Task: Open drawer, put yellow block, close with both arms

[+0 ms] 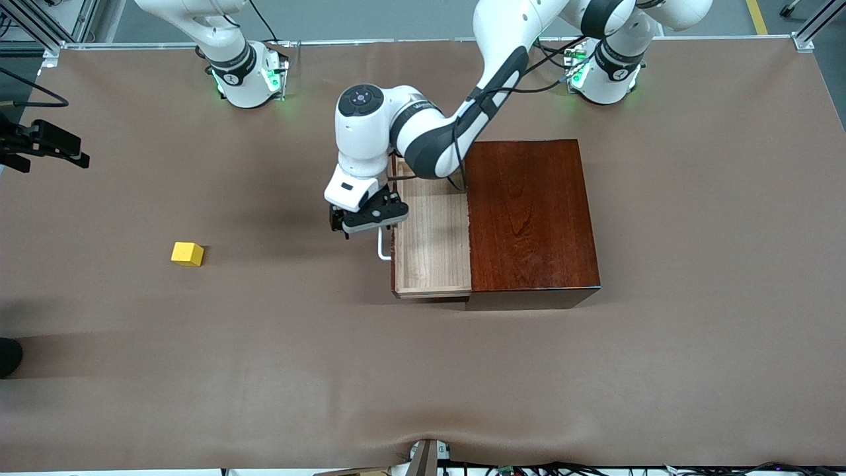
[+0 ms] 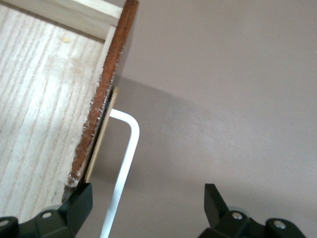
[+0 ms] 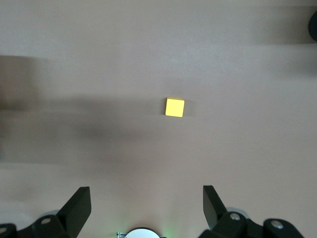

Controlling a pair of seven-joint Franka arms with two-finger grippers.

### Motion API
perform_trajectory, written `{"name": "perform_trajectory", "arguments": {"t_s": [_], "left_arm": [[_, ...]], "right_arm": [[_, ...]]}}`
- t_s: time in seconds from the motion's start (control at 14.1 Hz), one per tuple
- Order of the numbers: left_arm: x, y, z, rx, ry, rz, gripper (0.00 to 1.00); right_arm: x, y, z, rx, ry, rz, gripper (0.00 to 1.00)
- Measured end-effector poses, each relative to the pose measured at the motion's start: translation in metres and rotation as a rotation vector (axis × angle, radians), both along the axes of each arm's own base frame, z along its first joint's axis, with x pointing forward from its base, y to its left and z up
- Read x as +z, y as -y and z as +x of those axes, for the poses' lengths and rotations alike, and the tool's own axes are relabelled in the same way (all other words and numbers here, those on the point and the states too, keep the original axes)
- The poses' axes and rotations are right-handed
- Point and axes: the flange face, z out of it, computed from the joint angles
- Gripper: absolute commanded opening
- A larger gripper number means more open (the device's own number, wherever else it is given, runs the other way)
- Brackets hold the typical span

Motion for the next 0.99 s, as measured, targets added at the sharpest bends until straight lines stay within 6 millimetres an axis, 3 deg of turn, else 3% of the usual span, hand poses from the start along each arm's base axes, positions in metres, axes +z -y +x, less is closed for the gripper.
{"name": "perform_trajectory", "arguments": {"t_s": [0.36,0.71,0.85,0.99], "left_arm": [[0.023,-0.015,0.009,0.007,-0.025,0.033,1.00],[0.117,-0.050,0.032,0.047,0.021,-0.024,1.00],[0.157,-0.082,0.042,0.055,0.008,0.005,1.00],[0.196,-0.133,0.056,0.056,-0.039,0.074,1.00]], "right_arm": [[0.000,0.000,0.000,0.001,0.000,0.000,1.00],[-0.012,0.000,0.010,0.000,0.001,-0.002,1.00],[-0.025,-0.001,0.022,0.003,0.005,-0.005,1.00],[-0.045,-0.005,0.032,0.010,-0.020,-0.006,1.00]]}}
